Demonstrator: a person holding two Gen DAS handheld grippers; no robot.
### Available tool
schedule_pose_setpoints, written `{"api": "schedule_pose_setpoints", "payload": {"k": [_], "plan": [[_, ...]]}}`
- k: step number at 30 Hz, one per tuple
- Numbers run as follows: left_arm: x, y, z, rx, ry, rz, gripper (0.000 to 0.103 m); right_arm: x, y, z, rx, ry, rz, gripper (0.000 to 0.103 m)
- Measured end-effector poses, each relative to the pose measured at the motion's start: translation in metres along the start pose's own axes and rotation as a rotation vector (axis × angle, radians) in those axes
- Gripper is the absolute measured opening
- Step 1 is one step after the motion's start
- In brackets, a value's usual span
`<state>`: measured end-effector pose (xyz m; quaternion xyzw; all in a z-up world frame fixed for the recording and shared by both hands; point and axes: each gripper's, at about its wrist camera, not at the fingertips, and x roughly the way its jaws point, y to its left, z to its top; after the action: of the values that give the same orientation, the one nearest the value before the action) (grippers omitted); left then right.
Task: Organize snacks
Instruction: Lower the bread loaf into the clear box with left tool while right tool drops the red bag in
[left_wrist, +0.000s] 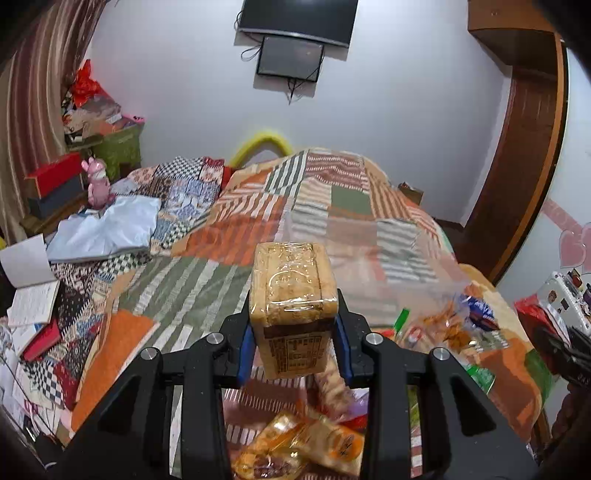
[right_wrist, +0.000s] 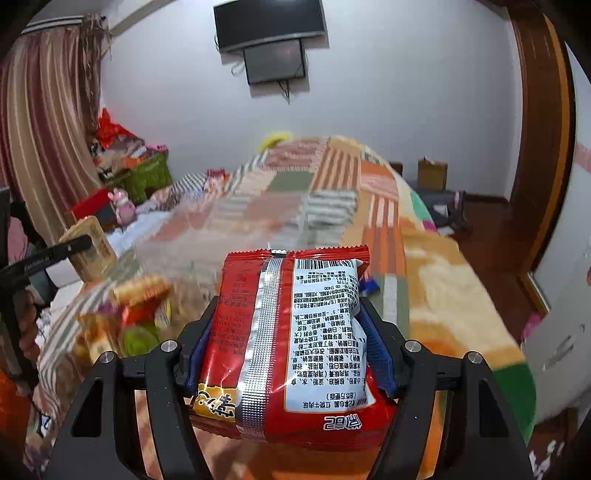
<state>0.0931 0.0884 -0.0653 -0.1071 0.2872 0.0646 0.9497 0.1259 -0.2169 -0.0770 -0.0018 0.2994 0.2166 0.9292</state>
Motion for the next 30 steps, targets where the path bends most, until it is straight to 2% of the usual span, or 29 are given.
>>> {"api": "schedule_pose_setpoints", "payload": {"k": [7, 14, 24, 30], "plan": [[0.005, -0.016, 0.024, 0.028, -0.029, -0.022, 0.036, 0.017, 0.012, 0.029, -0.035, -0.055, 0.027, 0.066], [0.025, -0.029, 0.045, 0.047, -0.022, -0.049, 0.036, 0.047, 0.02, 0.056, -0.047, -0.066, 0.06, 0.066], [0.083, -0.035, 0.068, 0.052, 0.088, -0.079, 0.036, 0.098, 0.03, 0.077, -0.07, -0.006, 0.088, 0.066], [0.123, -0.036, 0.07, 0.052, 0.192, -0.087, 0.036, 0.133, 0.037, 0.085, -0.086, 0.051, 0.09, 0.066]]}}
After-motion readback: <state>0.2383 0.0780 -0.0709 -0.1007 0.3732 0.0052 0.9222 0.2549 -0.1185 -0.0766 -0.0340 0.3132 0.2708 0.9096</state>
